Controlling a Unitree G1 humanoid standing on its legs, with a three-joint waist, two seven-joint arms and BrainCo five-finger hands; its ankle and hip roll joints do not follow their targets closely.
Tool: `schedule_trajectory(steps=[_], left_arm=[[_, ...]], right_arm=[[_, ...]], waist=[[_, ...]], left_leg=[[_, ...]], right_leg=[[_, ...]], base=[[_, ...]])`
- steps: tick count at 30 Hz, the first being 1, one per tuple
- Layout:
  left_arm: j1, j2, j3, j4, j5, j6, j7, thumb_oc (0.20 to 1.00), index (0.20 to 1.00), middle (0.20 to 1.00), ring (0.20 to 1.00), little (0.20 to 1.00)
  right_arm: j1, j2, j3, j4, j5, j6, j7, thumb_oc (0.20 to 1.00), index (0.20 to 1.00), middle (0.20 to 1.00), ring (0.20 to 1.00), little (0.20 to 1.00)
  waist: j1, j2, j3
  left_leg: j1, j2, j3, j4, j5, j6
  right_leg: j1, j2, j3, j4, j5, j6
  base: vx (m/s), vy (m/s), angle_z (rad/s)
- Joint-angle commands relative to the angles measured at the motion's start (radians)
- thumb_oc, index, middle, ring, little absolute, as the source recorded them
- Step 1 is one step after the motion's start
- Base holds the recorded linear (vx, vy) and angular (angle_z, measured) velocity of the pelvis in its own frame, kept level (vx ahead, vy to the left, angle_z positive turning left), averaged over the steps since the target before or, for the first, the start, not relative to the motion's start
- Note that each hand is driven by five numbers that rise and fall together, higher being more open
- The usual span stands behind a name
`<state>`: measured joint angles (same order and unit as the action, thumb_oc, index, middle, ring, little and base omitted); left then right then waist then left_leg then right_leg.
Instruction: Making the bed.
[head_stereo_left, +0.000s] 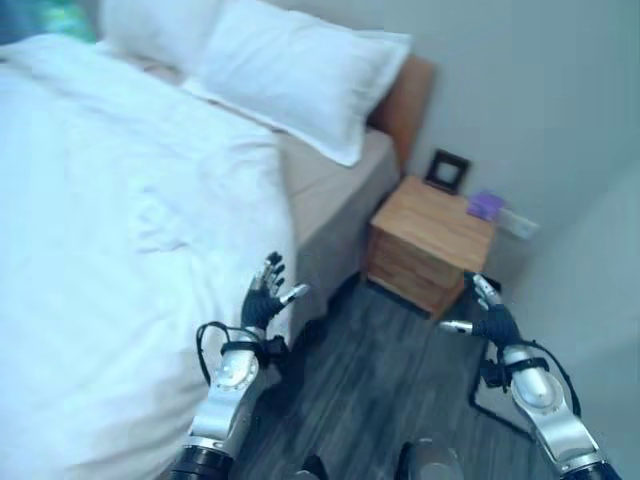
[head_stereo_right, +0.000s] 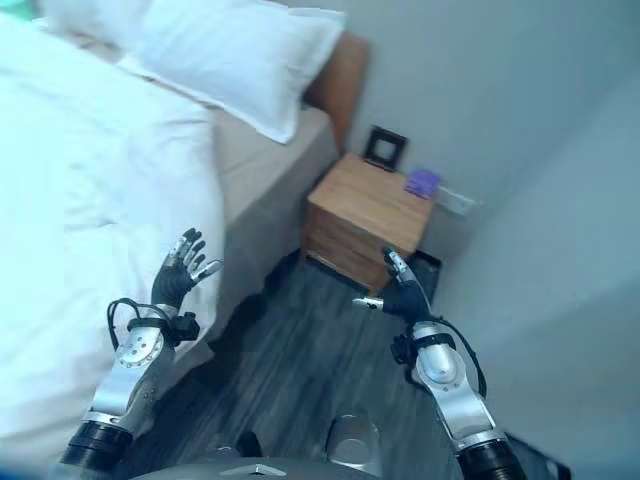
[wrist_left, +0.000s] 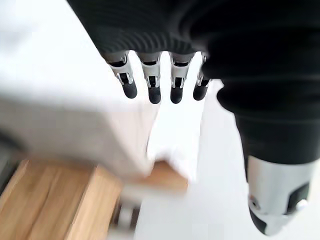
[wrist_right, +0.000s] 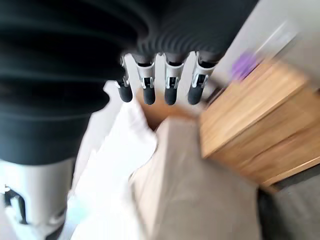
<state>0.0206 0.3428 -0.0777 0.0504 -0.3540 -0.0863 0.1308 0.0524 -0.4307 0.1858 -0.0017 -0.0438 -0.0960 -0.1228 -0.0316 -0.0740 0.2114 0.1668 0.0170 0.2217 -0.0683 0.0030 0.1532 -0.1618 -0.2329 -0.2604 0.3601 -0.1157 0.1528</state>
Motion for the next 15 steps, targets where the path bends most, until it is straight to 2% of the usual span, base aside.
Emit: schedule_trajectory(steps=[1,5,6,7,9,10,11,12,15], left_arm=[[0.027,0.038,0.041,-0.091,-0.077,-0.097,0.007,1.000,1.000,1.000,1.000,1.000],[0.011,0.056,0.121,-0.073,-0.098,-0.122,0.036,1.000,1.000,1.000,1.000,1.000],[-0.003,0.062,0.140,-0.063,-0.096,-0.132,0.048,1.000,1.000,1.000,1.000,1.000],[-0.004,0.062,0.140,-0.063,-0.096,-0.132,0.048,1.000,1.000,1.000,1.000,1.000],[-0.022,0.066,0.156,-0.052,-0.123,-0.149,0.045,1.000,1.000,1.000,1.000,1.000],[-0.022,0.066,0.156,-0.052,-0.123,-0.149,0.045,1.000,1.000,1.000,1.000,1.000],[-0.026,0.073,0.173,-0.047,-0.135,-0.158,0.051,1.000,1.000,1.000,1.000,1.000],[-0.027,0.077,0.185,-0.042,-0.147,-0.167,0.051,1.000,1.000,1.000,1.000,1.000],[-0.027,0.085,0.211,0.011,-0.198,-0.182,0.092,1.000,1.000,1.000,1.000,1.000]], right_arm=[[-0.106,-0.001,-0.055,-0.027,-0.058,-0.046,-0.037,1.000,1.000,1.000,1.000,1.000],[-0.152,-0.025,-0.052,-0.018,-0.059,-0.037,-0.031,1.000,1.000,1.000,1.000,1.000],[-0.154,-0.039,-0.061,-0.008,-0.067,-0.032,-0.028,1.000,1.000,1.000,1.000,1.000],[-0.156,-0.039,-0.061,-0.008,-0.066,-0.032,-0.028,1.000,1.000,1.000,1.000,1.000],[-0.164,-0.058,-0.070,0.007,-0.071,-0.030,-0.027,1.000,1.000,1.000,1.000,1.000],[-0.164,-0.058,-0.070,0.007,-0.071,-0.030,-0.027,1.000,1.000,1.000,1.000,1.000],[-0.202,-0.075,-0.067,0.014,-0.075,-0.026,-0.031,1.000,1.000,1.000,1.000,1.000],[-0.247,-0.084,-0.050,0.028,-0.073,-0.026,-0.031,1.000,1.000,1.000,1.000,1.000],[-0.404,-0.120,0.033,0.083,-0.062,-0.013,-0.028,1.000,1.000,1.000,1.000,1.000]], waist=[[0.020,-0.037,0.009],[0.040,-0.028,0.018],[0.038,-0.020,0.023],[0.036,-0.022,0.022],[0.028,-0.026,0.024],[0.028,-0.026,0.024],[0.038,-0.042,0.020],[0.044,-0.051,0.015],[0.068,-0.046,-0.008]], left_leg=[[-0.025,0.021,0.039,-0.019,-0.089,-0.114],[-0.001,0.032,-0.099,-0.019,-0.117,-0.144],[0.019,0.040,-0.172,-0.019,-0.134,-0.152],[0.016,0.038,-0.174,-0.019,-0.131,-0.152],[0.037,0.040,-0.264,-0.019,-0.142,-0.160],[0.037,0.040,-0.264,-0.019,-0.142,-0.160],[0.051,0.027,-0.333,-0.019,-0.154,-0.164],[0.059,0.030,-0.353,-0.019,-0.160,-0.171],[0.074,0.064,-0.384,-0.019,-0.164,-0.199]], right_leg=[[0.145,0.062,0.073,-0.285,0.125,0.007],[0.074,0.055,0.166,-0.436,0.186,0.032],[0.038,0.055,0.240,-0.442,0.195,0.039],[0.036,0.053,0.239,-0.443,0.198,0.039],[0.034,0.062,0.323,-0.431,0.210,0.044],[0.034,0.062,0.323,-0.431,0.210,0.044],[0.071,0.054,0.325,-0.437,0.208,0.036],[0.088,0.047,0.307,-0.440,0.211,0.041],[0.120,0.065,0.289,-0.444,0.209,0.036]], base=[[0.34,-0.146,1.31],[0.39,-0.183,1.44],[0.33,-0.170,1.53],[0.37,-0.214,1.70],[0.24,-0.171,1.77],[0.31,-0.247,1.82],[0.31,-0.280,1.06],[0.40,-0.405,0.94],[0.28,-0.324,0.75]])
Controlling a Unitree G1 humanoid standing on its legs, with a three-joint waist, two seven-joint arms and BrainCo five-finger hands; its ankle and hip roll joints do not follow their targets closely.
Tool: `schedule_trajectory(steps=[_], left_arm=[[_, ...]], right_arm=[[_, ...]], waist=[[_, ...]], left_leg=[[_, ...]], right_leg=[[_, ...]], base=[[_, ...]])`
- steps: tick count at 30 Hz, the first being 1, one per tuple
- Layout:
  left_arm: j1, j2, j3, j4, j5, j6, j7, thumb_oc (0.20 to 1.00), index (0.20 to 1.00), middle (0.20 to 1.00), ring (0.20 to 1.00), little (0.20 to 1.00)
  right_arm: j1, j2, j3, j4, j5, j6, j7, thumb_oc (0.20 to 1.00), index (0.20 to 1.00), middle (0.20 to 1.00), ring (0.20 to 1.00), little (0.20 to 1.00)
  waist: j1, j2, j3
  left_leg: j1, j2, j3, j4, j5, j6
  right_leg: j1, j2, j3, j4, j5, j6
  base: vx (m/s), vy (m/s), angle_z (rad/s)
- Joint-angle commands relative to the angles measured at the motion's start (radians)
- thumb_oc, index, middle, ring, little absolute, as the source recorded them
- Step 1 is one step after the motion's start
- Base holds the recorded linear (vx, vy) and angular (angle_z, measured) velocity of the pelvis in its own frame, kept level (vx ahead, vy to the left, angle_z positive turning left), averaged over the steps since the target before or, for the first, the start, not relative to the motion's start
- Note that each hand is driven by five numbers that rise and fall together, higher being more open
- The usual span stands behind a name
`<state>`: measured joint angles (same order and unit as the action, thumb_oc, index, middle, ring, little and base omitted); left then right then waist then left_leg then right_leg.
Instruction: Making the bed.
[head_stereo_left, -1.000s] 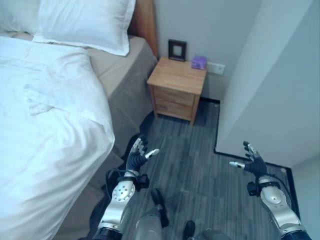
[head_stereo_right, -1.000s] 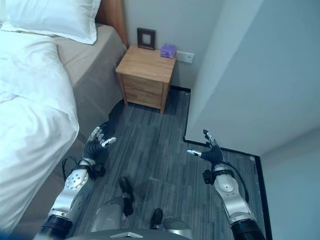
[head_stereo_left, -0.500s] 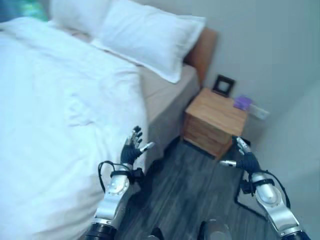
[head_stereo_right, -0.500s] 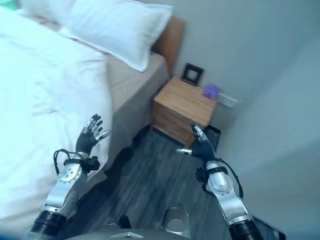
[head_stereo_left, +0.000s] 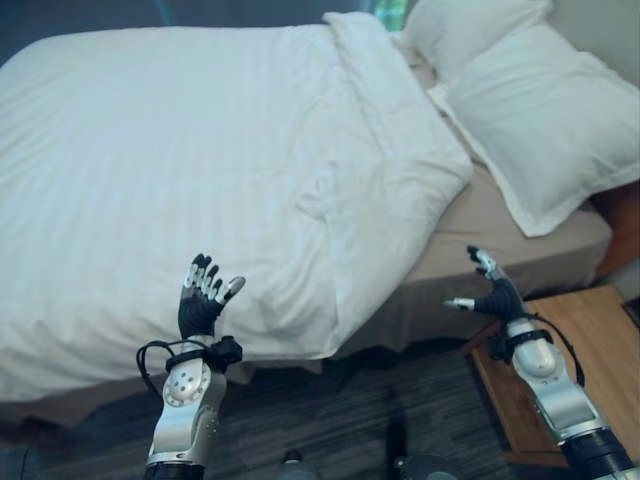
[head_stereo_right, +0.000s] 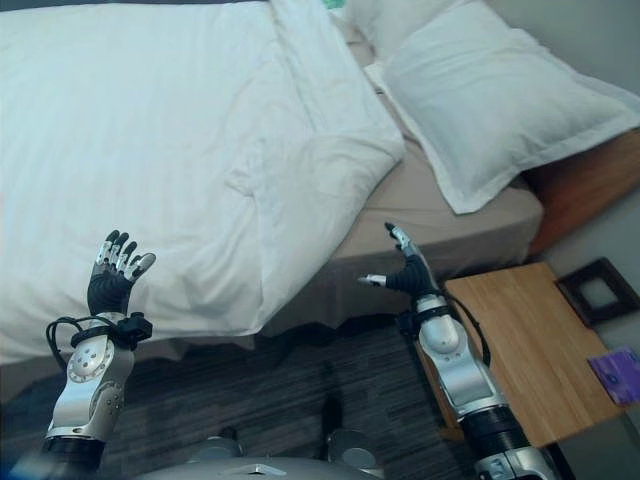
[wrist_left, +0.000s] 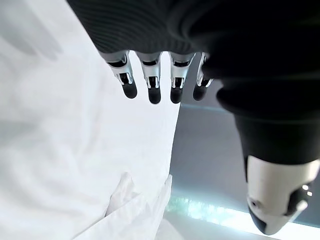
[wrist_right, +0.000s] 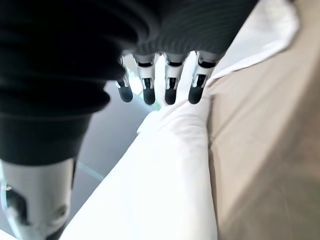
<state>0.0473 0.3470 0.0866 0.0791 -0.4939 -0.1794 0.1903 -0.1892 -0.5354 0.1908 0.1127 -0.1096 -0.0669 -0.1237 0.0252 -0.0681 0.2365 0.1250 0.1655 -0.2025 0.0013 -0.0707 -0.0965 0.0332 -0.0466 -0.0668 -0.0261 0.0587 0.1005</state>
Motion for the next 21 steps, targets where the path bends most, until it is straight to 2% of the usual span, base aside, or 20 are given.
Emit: schedule_trajectory(steps=[1,2,3,4,5,6,7,8,9,10,12,13,14,15,16,17,18,19,21], left_arm=[[-0.055,0.080,0.049,-0.016,-0.059,-0.090,0.033,1.000,1.000,1.000,1.000,1.000],[-0.048,0.097,0.066,0.018,-0.069,-0.090,0.051,1.000,1.000,1.000,1.000,1.000],[-0.048,0.097,0.066,0.018,-0.069,-0.090,0.051,1.000,1.000,1.000,1.000,1.000],[-0.035,0.119,0.096,0.060,-0.078,-0.092,0.073,1.000,1.000,1.000,1.000,1.000],[-0.050,0.127,0.099,0.079,-0.082,-0.096,0.082,1.000,1.000,1.000,1.000,1.000],[-0.079,0.135,0.091,0.107,-0.087,-0.098,0.082,1.000,1.000,1.000,1.000,1.000],[-0.106,0.172,0.076,0.158,-0.106,-0.090,0.078,1.000,1.000,1.000,1.000,1.000],[-0.107,0.173,0.077,0.159,-0.106,-0.091,0.077,1.000,1.000,1.000,1.000,1.000],[-0.105,0.198,0.073,0.178,-0.099,-0.074,0.069,1.000,1.000,1.000,1.000,1.000],[-0.102,0.219,0.071,0.205,-0.078,-0.060,0.067,1.000,1.000,1.000,1.000,1.000],[-0.061,0.245,0.082,0.219,-0.046,-0.043,0.037,1.000,1.000,1.000,1.000,1.000],[-0.046,0.252,0.072,0.212,-0.024,-0.020,0.019,1.000,1.000,1.000,1.000,1.000],[-0.045,0.252,0.071,0.212,-0.024,-0.020,0.019,1.000,1.000,1.000,1.000,1.000],[-0.106,0.274,0.052,0.206,-0.011,-0.022,0.017,1.000,1.000,1.000,1.000,1.000],[-0.139,0.281,0.036,0.221,0.001,-0.027,0.023,1.000,1.000,1.000,1.000,1.000],[-0.143,0.281,0.035,0.224,0.001,-0.028,0.024,1.000,1.000,1.000,1.000,1.000],[-0.232,0.291,-0.004,0.260,-0.024,-0.055,0.025,1.000,1.000,1.000,1.000,1.000],[-0.234,0.291,-0.004,0.261,-0.025,-0.056,0.025,1.000,1.000,1.000,1.000,1.000],[-0.243,0.308,-0.014,0.253,-0.036,-0.063,0.016,1.000,1.000,1.000,1.000,1.000]], right_arm=[[-0.170,-0.015,0.033,-0.026,0.005,-0.044,-0.029,1.000,1.000,1.000,1.000,1.000],[-0.243,-0.038,0.069,0.009,-0.002,-0.032,-0.036,1.000,1.000,1.000,1.000,1.000],[-0.243,-0.038,0.070,0.010,-0.002,-0.032,-0.036,1.000,1.000,1.000,1.000,1.000],[-0.331,-0.061,0.100,0.053,-0.013,-0.019,-0.049,1.000,1.000,1.000,1.000,1.000],[-0.356,-0.073,0.097,0.072,-0.018,-0.012,-0.060,1.000,1.000,1.000,1.000,1.000],[-0.368,-0.088,0.094,0.105,-0.020,-0.013,-0.072,1.000,1.000,1.000,1.000,1.000],[-0.399,-0.115,0.110,0.148,-0.015,0.003,-0.097,1.000,1.000,1.000,1.000,1.000],[-0.401,-0.115,0.111,0.149,-0.015,0.003,-0.097,1.000,1.000,1.000,1.000,1.000],[-0.412,-0.131,0.111,0.161,-0.012,0.016,-0.100,1.000,1.000,1.000,1.000,1.000],[-0.410,-0.140,0.101,0.168,-0.011,0.021,-0.108,1.000,1.000,1.000,1.000,1.000],[-0.407,-0.154,0.094,0.233,-0.009,0.036,-0.082,1.000,1.000,1.000,1.000,1.000],[-0.390,-0.152,0.087,0.214,-0.014,0.039,-0.091,1.000,1.000,1.000,1.000,1.000],[-0.389,-0.152,0.087,0.214,-0.014,0.039,-0.091,1.000,1.000,1.000,1.000,1.000],[-0.405,-0.154,0.077,0.261,-0.029,0.047,-0.095,1.000,1.000,1.000,1.000,1.000],[-0.424,-0.165,0.069,0.280,-0.027,0.051,-0.101,1.000,1.000,1.000,1.000,1.000],[-0.426,-0.166,0.069,0.282,-0.027,0.051,-0.101,1.000,1.000,1.000,1.000,1.000],[-0.516,-0.180,0.098,0.369,-0.019,0.056,-0.129,1.000,1.000,1.000,1.000,1.000],[-0.519,-0.181,0.100,0.371,-0.018,0.055,-0.130,1.000,1.000,1.000,1.000,1.000],[-0.539,-0.174,0.111,0.395,-0.024,0.061,-0.136,1.000,1.000,1.000,1.000,1.000]], waist=[[0.007,-0.050,-0.031],[0.025,-0.041,-0.041],[0.023,-0.041,-0.040],[0.050,-0.032,-0.033],[0.060,-0.030,-0.010],[0.047,-0.038,0.010],[0.018,-0.049,0.025],[0.020,-0.049,0.025],[0.009,-0.046,0.029],[0.003,-0.036,0.026],[-0.003,-0.020,0.012],[-0.010,-0.019,0.008],[-0.010,-0.019,0.008],[-0.035,-0.017,0.030],[-0.049,-0.019,0.051],[-0.047,-0.019,0.050],[-0.062,0.005,0.080],[-0.063,0.006,0.082],[-0.066,0.011,0.081]], left_leg=[[0.117,-0.082,0.039,-0.089,-0.092,0.050],[0.110,-0.058,0.029,-0.087,-0.083,0.034],[0.110,-0.058,0.028,-0.087,-0.083,0.034],[0.059,-0.035,0.029,-0.039,-0.062,0.002],[0.005,-0.024,0.069,0.025,-0.022,-0.019],[-0.074,-0.012,0.169,0.093,0.028,-0.028],[-0.130,0.037,0.454,0.137,0.039,-0.010],[-0.129,0.038,0.456,0.139,0.037,-0.010],[-0.159,0.027,0.533,0.151,0.031,0.003],[-0.188,-0.008,0.560,0.143,0.015,0.006],[-0.146,-0.051,0.571,0.032,0.010,0.030],[-0.129,-0.082,0.552,-0.004,0.008,0.052],[-0.128,-0.083,0.552,-0.005,0.008,0.053],[-0.087,-0.091,0.534,-0.060,-0.004,0.069],[-0.093,-0.091,0.537,-0.066,0.022,0.077],[-0.095,-0.093,0.539,-0.067,0.023,0.078],[-0.087,-0.074,0.502,-0.085,0.032,0.061],[-0.086,-0.073,0.502,-0.085,0.032,0.060],[-0.078,-0.058,0.487,-0.089,0.033,0.043]], right_leg=[[-0.074,-0.120,0.093,-0.057,0.034,0.088],[-0.057,-0.106,0.073,-0.061,0.011,0.071],[-0.056,-0.105,0.072,-0.061,0.011,0.071],[-0.030,-0.101,0.020,-0.061,-0.038,0.043],[-0.008,-0.112,-0.021,-0.061,-0.056,0.032],[0.009,-0.137,-0.084,-0.061,-0.069,0.028],[0.045,-0.153,-0.184,-0.061,-0.101,0.027],[0.045,-0.153,-0.181,-0.061,-0.101,0.028],[0.050,-0.148,-0.200,-0.061,-0.107,0.026],[0.059,-0.139,-0.201,-0.061,-0.121,0.031],[0.067,-0.125,-0.215,-0.061,-0.111,0.036],[0.063,-0.125,-0.218,-0.024,-0.102,0.038],[0.063,-0.126,-0.218,-0.024,-0.103,0.039],[-0.042,-0.145,-0.225,0.200,-0.098,0.081],[-0.105,-0.150,-0.196,0.271,-0.057,0.098],[-0.113,-0.152,-0.193,0.278,-0.059,0.099],[-0.169,-0.160,-0.082,0.171,-0.048,0.092],[-0.166,-0.159,-0.082,0.167,-0.046,0.091],[-0.193,-0.180,-0.029,0.059,-0.026,0.078]], base=[[0.24,-0.301,0.27],[0.14,-0.192,0.29],[0.24,-0.362,0.41],[0.09,-0.248,0.40],[0.03,-0.308,0.70],[-0.11,-0.250,1.48],[-0.10,-0.174,1.82],[-0.05,-0.152,1.85],[0.09,-0.041,1.38],[0.14,-0.016,1.04],[0.20,0.063,0.60],[0.12,0.069,0.32],[0.10,0.056,0.21],[-0.05,-0.028,0.28],[-0.05,-0.027,0.31],[0.01,-0.138,0.67],[0.10,-0.116,0.77],[0.17,-0.170,0.74],[0.16,-0.165,0.28]])
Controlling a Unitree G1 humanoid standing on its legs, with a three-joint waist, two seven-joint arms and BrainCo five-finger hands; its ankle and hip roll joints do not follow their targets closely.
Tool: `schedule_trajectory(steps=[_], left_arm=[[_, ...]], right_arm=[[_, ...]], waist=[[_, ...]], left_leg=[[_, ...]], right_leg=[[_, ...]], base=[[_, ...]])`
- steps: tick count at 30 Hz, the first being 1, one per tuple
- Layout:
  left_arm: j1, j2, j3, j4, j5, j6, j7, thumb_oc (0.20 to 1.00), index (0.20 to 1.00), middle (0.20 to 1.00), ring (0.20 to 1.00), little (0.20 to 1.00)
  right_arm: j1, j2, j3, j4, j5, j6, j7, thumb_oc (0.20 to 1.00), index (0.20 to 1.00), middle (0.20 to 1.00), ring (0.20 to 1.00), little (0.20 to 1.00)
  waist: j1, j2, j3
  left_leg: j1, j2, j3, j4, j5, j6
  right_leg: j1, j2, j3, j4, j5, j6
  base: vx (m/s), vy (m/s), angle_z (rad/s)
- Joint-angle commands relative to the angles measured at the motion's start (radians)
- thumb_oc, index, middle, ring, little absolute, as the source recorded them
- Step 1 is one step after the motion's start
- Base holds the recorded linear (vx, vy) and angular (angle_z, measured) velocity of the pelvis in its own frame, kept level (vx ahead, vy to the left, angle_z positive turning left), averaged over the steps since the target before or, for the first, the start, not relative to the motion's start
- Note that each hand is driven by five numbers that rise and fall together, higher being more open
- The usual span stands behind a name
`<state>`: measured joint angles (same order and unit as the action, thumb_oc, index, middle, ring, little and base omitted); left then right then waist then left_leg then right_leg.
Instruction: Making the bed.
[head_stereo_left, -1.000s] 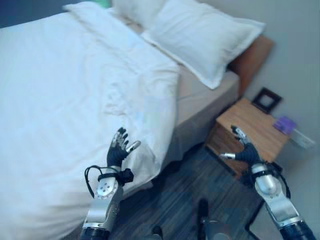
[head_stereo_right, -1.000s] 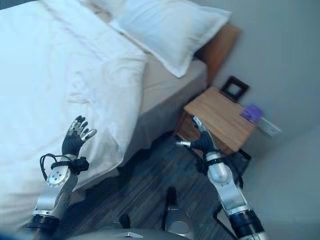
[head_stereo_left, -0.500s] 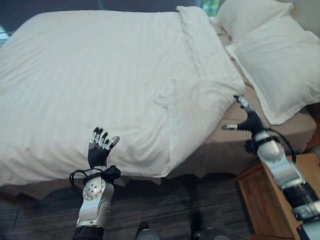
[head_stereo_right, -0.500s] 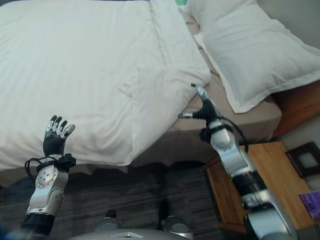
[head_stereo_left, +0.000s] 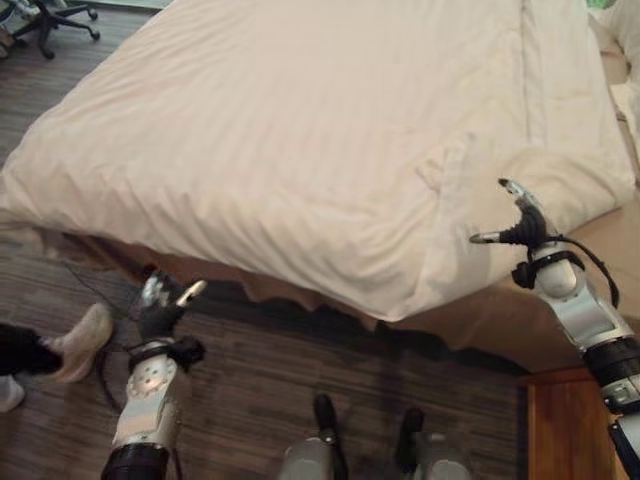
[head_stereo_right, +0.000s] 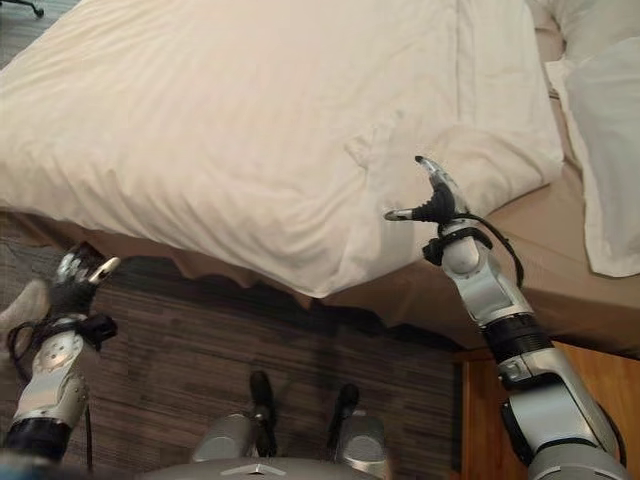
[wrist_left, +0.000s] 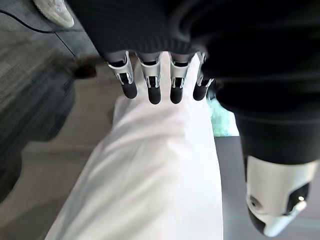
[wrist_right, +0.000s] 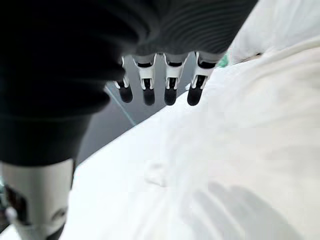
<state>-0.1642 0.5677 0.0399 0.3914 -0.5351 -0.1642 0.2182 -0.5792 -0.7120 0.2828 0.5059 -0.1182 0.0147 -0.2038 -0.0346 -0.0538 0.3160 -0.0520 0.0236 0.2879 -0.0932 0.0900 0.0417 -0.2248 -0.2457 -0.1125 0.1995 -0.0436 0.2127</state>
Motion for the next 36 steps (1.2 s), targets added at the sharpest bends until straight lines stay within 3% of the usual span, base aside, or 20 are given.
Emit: schedule_trajectory(steps=[1,2,6,9,14,19,23,33,36], left_arm=[[-0.036,0.105,0.034,-0.065,0.008,-0.083,-0.019,1.000,1.000,1.000,1.000,1.000],[-0.044,0.110,0.035,-0.063,0.011,-0.089,-0.022,1.000,1.000,1.000,1.000,1.000],[-0.026,0.086,0.055,-0.042,0.000,-0.088,-0.013,1.000,1.000,1.000,1.000,1.000],[0.004,0.067,0.070,-0.046,-0.014,-0.082,-0.015,1.000,1.000,1.000,1.000,1.000],[0.043,0.059,0.083,-0.026,-0.019,-0.073,-0.029,1.000,1.000,1.000,1.000,1.000],[0.118,0.111,0.151,0.027,-0.100,-0.089,-0.101,1.000,1.000,1.000,1.000,1.000],[0.147,0.167,0.182,0.058,-0.137,-0.098,-0.139,1.000,1.000,1.000,1.000,1.000],[0.131,0.193,0.179,0.111,-0.200,-0.124,-0.197,1.000,1.000,1.000,1.000,1.000],[0.134,0.193,0.187,0.113,-0.217,-0.131,-0.199,1.000,1.000,1.000,1.000,1.000]], right_arm=[[-0.162,0.005,0.016,0.016,-0.016,-0.023,-0.059,1.000,1.000,1.000,1.000,1.000],[-0.177,0.005,0.021,0.018,-0.016,-0.026,-0.062,1.000,1.000,1.000,1.000,1.000],[-0.206,0.005,0.039,0.037,-0.016,-0.025,-0.053,1.000,1.000,1.000,1.000,1.000],[-0.233,-0.012,0.062,0.038,-0.030,-0.023,-0.052,1.000,1.000,1.000,1.000,1.000],[-0.313,-0.034,0.118,0.075,-0.044,-0.025,-0.049,1.000,1.000,1.000,1.000,1.000],[-0.373,-0.088,0.144,0.104,-0.038,-0.041,-0.033,1.000,1.000,1.000,1.000,1.000],[-0.513,-0.139,0.226,0.177,-0.040,-0.054,-0.030,1.000,1.000,1.000,1.000,1.000],[-0.741,-0.223,0.340,0.368,0.017,-0.090,-0.076,1.000,1.000,1.000,1.000,1.000],[-0.789,-0.222,0.340,0.387,0.073,-0.103,-0.098,1.000,1.000,1.000,1.000,1.000]], waist=[[-0.006,-0.003,0.002],[-0.002,-0.012,-0.001],[0.008,-0.024,-0.011],[0.010,-0.013,-0.014],[0.003,0.023,-0.039],[0.015,0.048,-0.039],[0.025,0.089,-0.023],[0.047,0.191,0.006],[0.054,0.222,0.022]], left_leg=[[0.107,0.094,-0.011,0.006,-0.130,-0.104],[0.110,0.094,-0.018,0.006,-0.134,-0.107],[0.139,0.099,-0.029,0.013,-0.138,-0.123],[0.144,0.116,-0.034,0.032,-0.147,-0.131],[0.152,0.171,-0.039,0.009,-0.106,-0.172],[0.119,0.202,-0.058,0.006,-0.065,-0.201],[0.051,0.223,-0.061,0.006,-0.023,-0.227],[-0.122,0.243,-0.074,0.006,0.111,-0.276],[-0.171,0.237,-0.064,0.006,0.115,-0.272]], right_leg=[[0.064,0.007,0.026,-0.212,0.098,-0.027],[0.087,0.001,0.017,-0.263,0.106,-0.023],[0.110,0.002,0.004,-0.265,0.130,-0.030],[0.120,0.016,-0.006,-0.258,0.119,-0.041],[0.155,0.071,-0.037,-0.281,0.089,-0.067],[0.154,0.095,-0.062,-0.286,0.074,-0.082],[0.104,0.113,-0.070,-0.287,0.066,-0.094],[-0.014,0.111,-0.105,-0.287,0.059,-0.097],[-0.069,0.108,-0.086,-0.287,0.069,-0.099]], base=[[0.19,-0.232,0.13],[0.18,-0.252,0.08],[0.19,-0.234,0.41],[0.16,-0.192,0.16],[0.14,-0.166,0.07],[0.06,-0.149,0.03],[-0.02,-0.088,0.12],[-0.03,-0.072,0.06],[-0.10,-0.012,-0.03]])
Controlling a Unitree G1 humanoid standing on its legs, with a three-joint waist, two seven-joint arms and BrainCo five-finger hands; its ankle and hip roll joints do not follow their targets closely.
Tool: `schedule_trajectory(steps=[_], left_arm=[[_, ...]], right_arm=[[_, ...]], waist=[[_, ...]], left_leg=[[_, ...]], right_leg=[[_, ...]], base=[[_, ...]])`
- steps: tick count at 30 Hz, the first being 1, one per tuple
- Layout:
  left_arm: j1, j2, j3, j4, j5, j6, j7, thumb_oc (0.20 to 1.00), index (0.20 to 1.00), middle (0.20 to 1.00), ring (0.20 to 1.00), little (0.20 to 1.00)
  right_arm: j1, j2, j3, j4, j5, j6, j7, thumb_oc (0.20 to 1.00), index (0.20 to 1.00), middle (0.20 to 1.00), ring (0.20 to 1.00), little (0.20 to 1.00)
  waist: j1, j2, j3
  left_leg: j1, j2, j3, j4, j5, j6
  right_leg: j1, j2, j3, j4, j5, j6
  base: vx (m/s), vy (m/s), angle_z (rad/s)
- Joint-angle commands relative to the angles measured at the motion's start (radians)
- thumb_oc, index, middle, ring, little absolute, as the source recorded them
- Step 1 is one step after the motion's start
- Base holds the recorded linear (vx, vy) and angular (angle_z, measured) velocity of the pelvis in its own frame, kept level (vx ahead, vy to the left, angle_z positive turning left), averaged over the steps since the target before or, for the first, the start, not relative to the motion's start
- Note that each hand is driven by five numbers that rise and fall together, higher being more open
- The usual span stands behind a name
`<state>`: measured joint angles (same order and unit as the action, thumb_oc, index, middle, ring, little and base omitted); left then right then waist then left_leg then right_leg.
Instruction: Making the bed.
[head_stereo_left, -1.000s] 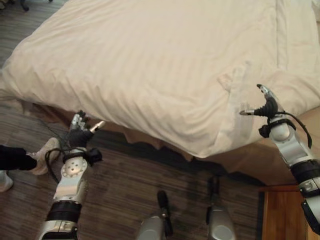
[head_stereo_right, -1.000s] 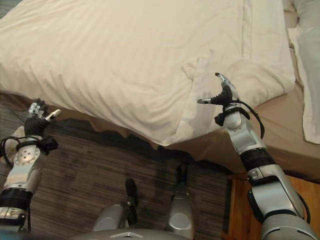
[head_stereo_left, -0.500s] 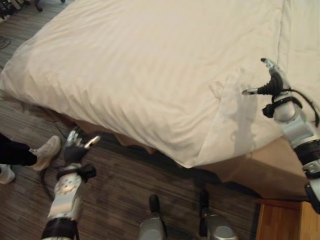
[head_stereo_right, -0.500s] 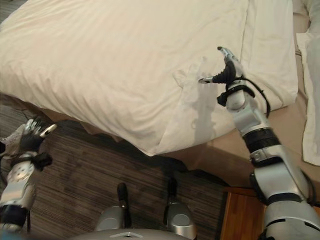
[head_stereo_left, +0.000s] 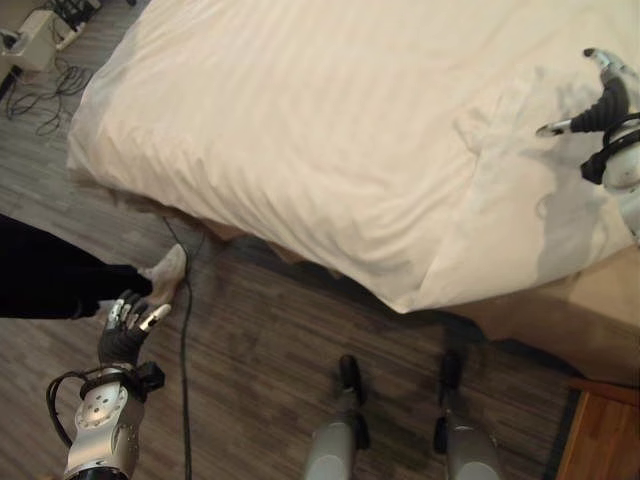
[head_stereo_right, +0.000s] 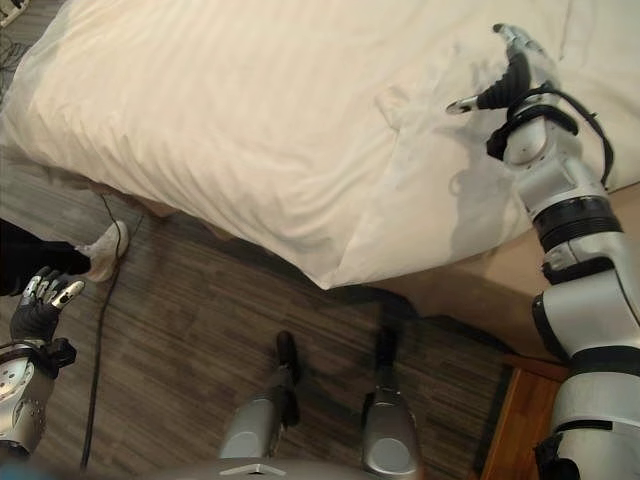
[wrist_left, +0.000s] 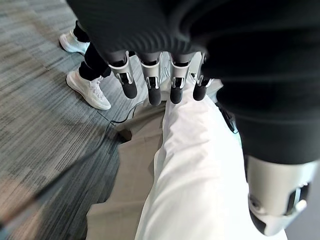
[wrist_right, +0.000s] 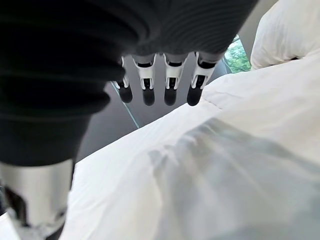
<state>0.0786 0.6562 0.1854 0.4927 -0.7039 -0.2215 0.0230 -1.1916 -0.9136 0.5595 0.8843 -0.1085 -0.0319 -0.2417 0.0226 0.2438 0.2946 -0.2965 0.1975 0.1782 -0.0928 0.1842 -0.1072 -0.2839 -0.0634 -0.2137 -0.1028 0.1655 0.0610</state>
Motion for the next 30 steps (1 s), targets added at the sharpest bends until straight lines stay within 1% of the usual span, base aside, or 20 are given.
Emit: schedule_trajectory(steps=[1,2,3,5,9,11,12,14,15,16,17,19,21,22,23,24,26,27,28,30], left_arm=[[-0.113,0.103,0.040,0.018,-0.051,-0.074,-0.003,1.000,1.000,1.000,1.000,1.000],[-0.116,0.097,0.039,0.023,-0.054,-0.075,-0.004,1.000,1.000,1.000,1.000,1.000],[-0.119,0.091,0.042,0.030,-0.061,-0.076,-0.004,1.000,1.000,1.000,1.000,1.000],[-0.121,0.074,0.036,0.034,-0.061,-0.076,-0.001,1.000,1.000,1.000,1.000,1.000],[-0.101,0.051,0.053,0.036,-0.047,-0.076,0.007,1.000,1.000,1.000,1.000,1.000],[-0.061,0.031,0.070,0.016,-0.038,-0.070,0.007,1.000,1.000,1.000,1.000,1.000],[-0.054,0.019,0.075,0.004,-0.033,-0.069,0.005,1.000,1.000,1.000,1.000,1.000],[-0.031,-0.004,0.094,-0.031,-0.013,-0.059,-0.003,1.000,1.000,1.000,1.000,1.000],[-0.030,-0.016,0.107,-0.036,-0.010,-0.055,-0.002,1.000,1.000,1.000,1.000,1.000],[-0.224,-0.072,-0.004,-0.021,0.123,-0.038,0.107,1.000,1.000,1.000,1.000,1.000],[-0.227,-0.071,-0.009,-0.021,0.124,-0.038,0.108,1.000,1.000,1.000,1.000,1.000],[-0.295,-0.110,-0.017,0.000,0.104,-0.025,0.117,1.000,1.000,1.000,1.000,1.000],[-0.339,-0.123,-0.052,0.051,0.098,-0.016,0.131,1.000,1.000,1.000,1.000,1.000],[-0.364,-0.122,-0.069,0.063,0.103,-0.013,0.135,1.000,1.000,1.000,1.000,1.000],[-0.365,-0.121,-0.070,0.063,0.103,-0.013,0.135,1.000,1.000,1.000,1.000,1.000],[-0.391,-0.124,-0.102,0.098,0.131,0.005,0.144,1.000,1.000,1.000,1.000,1.000],[-0.402,-0.134,-0.132,0.126,0.152,0.011,0.137,1.000,1.000,1.000,1.000,1.000],[-0.399,-0.145,-0.144,0.129,0.153,0.017,0.138,1.000,1.000,1.000,1.000,1.000],[-0.397,-0.154,-0.153,0.132,0.161,0.020,0.141,1.000,1.000,1.000,1.000,1.000],[-0.376,-0.166,-0.157,0.128,0.179,0.025,0.149,1.000,1.000,1.000,1.000,1.000]], right_arm=[[-0.202,-0.020,0.072,0.017,0.076,-0.057,-0.060,1.000,1.000,1.000,1.000,1.000],[-0.207,-0.016,0.073,0.031,0.086,-0.060,-0.061,0.947,0.947,0.947,0.947,0.947],[-0.209,-0.016,0.075,0.043,0.101,-0.060,-0.057,0.598,0.598,0.598,0.598,0.598],[-0.183,-0.007,0.064,0.058,0.126,-0.053,-0.051,0.200,0.200,0.200,0.200,0.200],[-0.102,0.000,0.047,0.012,0.131,-0.037,-0.023,0.200,0.200,0.200,0.200,0.200],[0.013,-0.003,-0.019,-0.077,0.131,-0.028,-0.028,0.200,0.200,0.200,0.200,0.200],[0.060,0.008,-0.051,-0.116,0.131,-0.033,-0.037,0.200,0.200,0.200,0.200,0.200],[0.193,0.002,-0.146,-0.258,0.100,-0.028,-0.035,0.200,0.200,0.200,0.200,0.200],[0.276,-0.001,-0.209,-0.324,0.099,-0.026,-0.032,0.200,0.200,0.200,0.200,0.200],[0.462,0.076,-0.292,-0.422,0.031,-0.004,-0.040,0.200,0.200,0.200,0.200,0.200],[0.470,0.075,-0.300,-0.427,0.030,-0.002,-0.040,0.200,0.200,0.200,0.200,0.200],[0.548,0.085,-0.355,-0.410,0.007,0.000,-0.055,0.200,0.200,0.200,0.200,0.200],[0.654,0.128,-0.399,-0.404,0.019,0.007,-0.050,0.200,0.200,0.200,0.200,0.200],[0.698,0.148,-0.423,-0.399,0.025,0.012,-0.046,0.200,0.200,0.200,0.200,0.200],[0.700,0.149,-0.426,-0.400,0.025,0.012,-0.046,0.200,0.200,0.200,0.200,0.200],[0.756,0.202,-0.443,-0.364,0.041,0.021,-0.039,0.200,0.200,0.200,0.200,0.200],[0.822,0.256,-0.454,-0.323,0.050,0.019,-0.042,0.200,0.200,0.200,0.200,0.200],[0.848,0.292,-0.462,-0.299,0.060,0.019,-0.049,0.912,0.912,0.912,0.912,0.912],[0.867,0.319,-0.464,-0.275,0.074,0.015,-0.052,1.000,1.000,1.000,1.000,1.000],[0.907,0.370,-0.468,-0.216,0.071,0.014,-0.066,1.000,1.000,1.000,1.000,1.000]], waist=[[0.000,-0.065,0.044],[0.002,-0.057,0.043],[0.005,-0.051,0.038],[0.005,-0.046,0.024],[0.000,-0.048,0.024],[-0.005,-0.064,0.034],[-0.013,-0.076,0.043],[-0.029,-0.123,0.070],[-0.039,-0.143,0.079],[-0.124,-0.192,0.075],[-0.120,-0.195,0.076],[-0.150,-0.215,0.061],[-0.173,-0.252,0.054],[-0.182,-0.276,0.054],[-0.181,-0.281,0.053],[-0.187,-0.317,0.067],[-0.188,-0.333,0.081],[-0.187,-0.336,0.082],[-0.184,-0.334,0.086],[-0.166,-0.330,0.083]], left_leg=[[0.054,0.062,0.052,0.006,0.025,-0.123],[0.036,0.059,0.053,0.006,0.026,-0.124],[0.014,0.058,0.046,0.006,0.029,-0.130],[-0.015,0.054,0.025,0.006,0.011,-0.132],[0.004,0.042,-0.022,0.006,-0.023,-0.126],[0.052,0.011,-0.047,0.006,-0.063,-0.093],[0.091,-0.005,-0.047,0.020,-0.104,-0.075],[0.121,-0.063,-0.082,0.187,-0.231,-0.042],[0.141,-0.091,-0.099,0.238,-0.270,-0.032],[0.217,-0.097,-0.033,0.281,-0.344,-0.009],[0.219,-0.100,-0.032,0.279,-0.340,-0.008],[0.291,-0.111,0.028,0.238,-0.379,0.024],[0.352,-0.132,0.052,0.179,-0.385,0.051],[0.373,-0.144,0.055,0.147,-0.373,0.063],[0.373,-0.148,0.056,0.142,-0.367,0.063],[0.398,-0.145,0.070,0.092,-0.337,0.071],[0.411,-0.138,0.069,0.056,-0.303,0.074],[0.409,-0.136,0.068,0.052,-0.296,0.079],[0.403,-0.130,0.073,0.057,-0.294,0.089],[0.387,-0.122,0.081,0.064,-0.288,0.100]], right_leg=[[-0.032,-0.077,0.027,0.015,-0.133,0.054],[-0.050,-0.081,0.036,0.015,-0.130,0.056],[-0.073,-0.087,0.046,0.015,-0.128,0.059],[-0.109,-0.086,0.062,0.015,-0.124,0.062],[-0.110,-0.074,0.098,0.015,-0.124,0.064],[-0.092,-0.069,0.122,0.015,-0.115,0.063],[-0.076,-0.073,0.133,0.015,-0.114,0.062],[-0.043,-0.088,0.153,0.015,-0.090,0.059],[-0.022,-0.089,0.153,0.016,-0.085,0.054],[0.018,-0.087,0.156,0.016,-0.080,0.061],[0.017,-0.089,0.158,0.015,-0.078,0.061],[0.046,-0.081,0.153,0.017,-0.072,0.076],[0.050,-0.083,0.156,0.031,-0.051,0.094],[0.039,-0.084,0.147,0.064,-0.039,0.110],[0.036,-0.087,0.149,0.065,-0.036,0.109],[0.018,-0.095,0.142,0.148,-0.021,0.149],[0.012,-0.091,0.144,0.214,-0.043,0.161],[0.019,-0.090,0.146,0.245,-0.064,0.150],[0.033,-0.092,0.143,0.296,-0.090,0.133],[0.057,-0.118,0.134,0.382,-0.112,0.101]], base=[[-0.11,0.037,-0.06],[-0.10,0.046,-0.07],[-0.10,0.027,-0.09],[-0.06,0.006,-0.21],[-0.05,0.020,-0.12],[-0.02,0.071,-0.04],[-0.05,0.055,-0.18],[-0.12,0.015,-0.41],[-0.13,0.072,-0.33],[-0.08,0.077,0.01],[-0.06,0.151,0.27],[-0.08,0.157,0.17],[-0.19,0.187,-0.31],[-0.15,0.116,-0.35],[-0.28,0.060,-0.27],[-0.30,0.014,-0.28],[-0.35,0.026,-0.48],[-0.28,0.039,-0.44],[-0.25,0.021,-0.14],[-0.22,-0.055,-0.33]])
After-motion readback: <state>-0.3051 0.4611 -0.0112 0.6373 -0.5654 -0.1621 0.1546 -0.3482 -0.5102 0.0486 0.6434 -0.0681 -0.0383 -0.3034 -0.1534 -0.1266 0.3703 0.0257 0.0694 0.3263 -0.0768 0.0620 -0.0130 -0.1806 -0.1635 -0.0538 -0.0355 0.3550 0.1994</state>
